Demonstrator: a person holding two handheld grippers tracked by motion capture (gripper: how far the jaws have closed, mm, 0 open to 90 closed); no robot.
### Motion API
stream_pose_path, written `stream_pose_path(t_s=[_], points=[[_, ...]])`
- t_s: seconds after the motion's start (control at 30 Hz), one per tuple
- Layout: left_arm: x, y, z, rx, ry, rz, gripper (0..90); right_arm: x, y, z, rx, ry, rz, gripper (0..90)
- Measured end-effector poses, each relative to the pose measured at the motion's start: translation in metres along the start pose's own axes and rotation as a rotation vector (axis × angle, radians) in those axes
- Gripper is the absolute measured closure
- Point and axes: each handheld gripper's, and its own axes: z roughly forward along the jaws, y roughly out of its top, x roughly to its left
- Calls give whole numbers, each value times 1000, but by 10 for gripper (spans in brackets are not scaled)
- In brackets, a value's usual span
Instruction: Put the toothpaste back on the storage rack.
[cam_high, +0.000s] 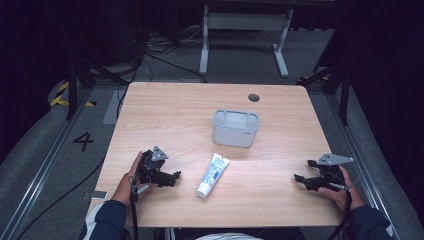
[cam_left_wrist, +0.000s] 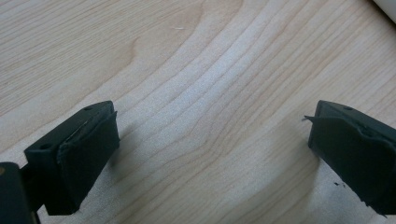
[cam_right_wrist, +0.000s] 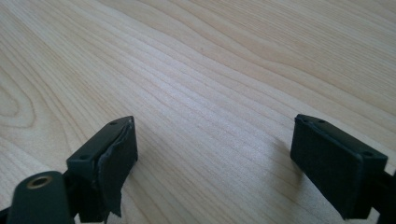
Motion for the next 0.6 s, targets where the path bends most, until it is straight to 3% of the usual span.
stream_pose_path(t_s=[0.13,0.43,0.53,0.6], points=[[3,0,0,-5,-7,26,22,0,0,0,0,0,0,149],[3,-3,-3,5,-20,18,25,0,0,0,0,0,0,149],[3,-1,-6,26,-23,29,64,0,0,0,0,0,0,149],[2,0,-8,40,-17,12,100,0,0,1,-1,0,-2,148]])
